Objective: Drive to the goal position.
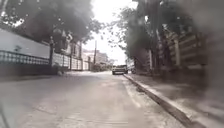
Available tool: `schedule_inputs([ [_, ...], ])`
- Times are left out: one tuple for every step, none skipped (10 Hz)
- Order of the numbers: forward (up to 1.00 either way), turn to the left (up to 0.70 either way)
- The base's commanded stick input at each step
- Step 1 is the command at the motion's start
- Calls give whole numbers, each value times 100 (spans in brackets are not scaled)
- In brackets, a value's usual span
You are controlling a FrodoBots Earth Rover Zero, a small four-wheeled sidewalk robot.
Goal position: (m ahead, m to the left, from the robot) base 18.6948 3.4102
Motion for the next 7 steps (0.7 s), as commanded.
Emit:
schedule_inputs([
  [70,0],
  [70,0],
  [70,0],
  [70,0],
  [70,0],
  [70,0],
  [70,0],
])
